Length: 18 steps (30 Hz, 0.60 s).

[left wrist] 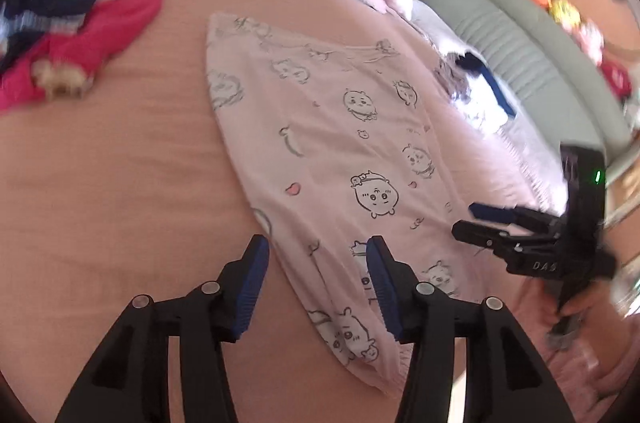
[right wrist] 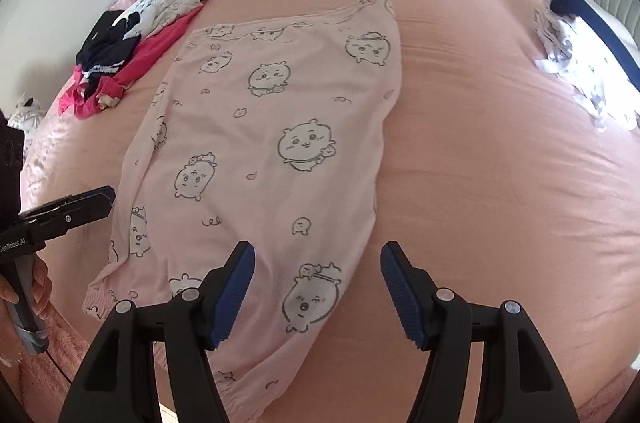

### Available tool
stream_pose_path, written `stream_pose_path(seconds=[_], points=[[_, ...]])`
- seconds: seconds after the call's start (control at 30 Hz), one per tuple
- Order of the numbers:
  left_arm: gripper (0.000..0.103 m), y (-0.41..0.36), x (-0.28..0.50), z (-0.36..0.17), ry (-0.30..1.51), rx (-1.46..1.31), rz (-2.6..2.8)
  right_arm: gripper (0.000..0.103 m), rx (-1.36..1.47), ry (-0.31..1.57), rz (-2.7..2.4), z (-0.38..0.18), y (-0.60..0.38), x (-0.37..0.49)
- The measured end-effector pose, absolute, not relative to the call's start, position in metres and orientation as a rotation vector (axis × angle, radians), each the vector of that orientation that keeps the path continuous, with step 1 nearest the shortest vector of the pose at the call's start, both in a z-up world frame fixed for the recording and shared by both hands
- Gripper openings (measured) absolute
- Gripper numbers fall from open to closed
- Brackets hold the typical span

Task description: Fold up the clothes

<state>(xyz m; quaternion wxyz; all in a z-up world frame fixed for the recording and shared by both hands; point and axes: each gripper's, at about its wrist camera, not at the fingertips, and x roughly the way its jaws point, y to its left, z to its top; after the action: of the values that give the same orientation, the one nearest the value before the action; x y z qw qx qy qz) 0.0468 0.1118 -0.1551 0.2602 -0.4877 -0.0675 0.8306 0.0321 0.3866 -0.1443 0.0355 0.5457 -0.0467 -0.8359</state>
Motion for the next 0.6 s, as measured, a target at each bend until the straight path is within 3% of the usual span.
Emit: stream_pose_path(seconds=[0.03, 0.07, 0.13, 0.23, 0.33, 0.4, 0.53, 0.57, 0.6], points=[[0.028, 0.118, 0.047, -0.156, -0.139, -1.328, 2.248, 0.065, 1.687, -0.128, -2.559, -0.147, 0.384, 0.033], [0.019, 0.123, 0.046, -0.159, -0.115, -1.342, 2.245, 0.065, 1.698, -0.12, -2.551, -0.15, 0.383, 0.036], [0.018, 0.126, 0.038, -0.169, -0.135, -1.402, 2.237, 0.065, 1.701, -0.117, -2.549, -0.154, 0.384, 0.039], [0.006, 0.12, 0.03, -0.178, -0.216, -1.464, 2.227, 0.065, 1.703, -0.044, -2.556, -0.157, 0.381, 0.037], [0.004, 0.126, 0.032, -0.177, -0.096, -1.505, 2.23, 0.069, 1.713, 0.056, -2.565, -0.161, 0.38, 0.037], [0.004, 0.131, 0.034, -0.173, 0.012, -1.528, 2.232, 0.077, 1.725, 0.101, -2.576, -0.161, 0.383, 0.039], [0.001, 0.119, 0.033, -0.169, 0.192, -1.604, 2.319, 0.081, 1.757, 0.137, -2.589, -0.16, 0.394, 0.044], [0.001, 0.111, 0.033, -0.168, 0.198, -1.614, 2.342, 0.081, 1.773, 0.17, -2.61, -0.159, 0.398, 0.046], [0.001, 0.098, 0.033, -0.165, 0.089, -1.611, 2.331, 0.081, 1.791, 0.222, -2.641, -0.159, 0.402, 0.047]])
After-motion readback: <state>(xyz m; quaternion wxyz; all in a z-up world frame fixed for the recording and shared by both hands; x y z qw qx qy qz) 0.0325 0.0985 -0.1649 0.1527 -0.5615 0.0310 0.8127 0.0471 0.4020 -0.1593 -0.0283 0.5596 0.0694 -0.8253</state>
